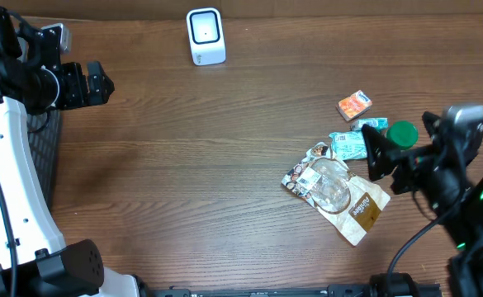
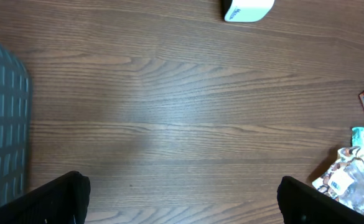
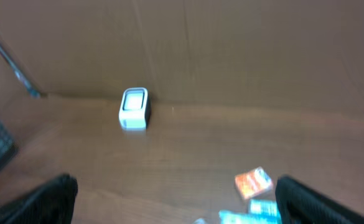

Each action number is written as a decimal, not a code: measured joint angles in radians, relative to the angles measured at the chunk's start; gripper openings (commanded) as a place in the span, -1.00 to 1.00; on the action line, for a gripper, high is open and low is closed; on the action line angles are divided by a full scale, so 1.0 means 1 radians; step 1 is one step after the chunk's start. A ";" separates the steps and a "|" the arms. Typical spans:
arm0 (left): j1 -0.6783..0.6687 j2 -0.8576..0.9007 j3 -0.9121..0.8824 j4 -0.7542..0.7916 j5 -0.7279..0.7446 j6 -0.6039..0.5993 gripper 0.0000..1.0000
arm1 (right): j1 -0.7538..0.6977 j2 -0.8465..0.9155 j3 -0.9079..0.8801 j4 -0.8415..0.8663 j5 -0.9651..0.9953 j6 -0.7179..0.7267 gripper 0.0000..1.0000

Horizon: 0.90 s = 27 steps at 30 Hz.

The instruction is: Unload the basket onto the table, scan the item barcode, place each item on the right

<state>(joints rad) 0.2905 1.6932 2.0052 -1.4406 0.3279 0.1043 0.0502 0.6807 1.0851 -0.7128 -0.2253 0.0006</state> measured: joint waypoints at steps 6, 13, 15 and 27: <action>0.000 0.000 0.000 0.000 0.000 0.000 0.99 | 0.031 -0.217 -0.384 0.354 0.008 0.000 0.99; 0.000 0.000 0.000 0.000 0.000 0.000 0.99 | 0.037 -0.412 -0.669 0.570 0.010 0.000 1.00; 0.000 0.000 0.000 0.000 0.000 0.000 0.99 | 0.037 -0.457 -0.734 0.627 0.011 0.000 1.00; 0.000 0.000 0.000 0.000 0.000 0.000 1.00 | 0.042 -0.630 -0.964 0.801 0.051 0.068 0.99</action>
<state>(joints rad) 0.2905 1.6932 2.0052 -1.4406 0.3279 0.1043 0.0925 0.0509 0.1207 0.0887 -0.1738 0.0689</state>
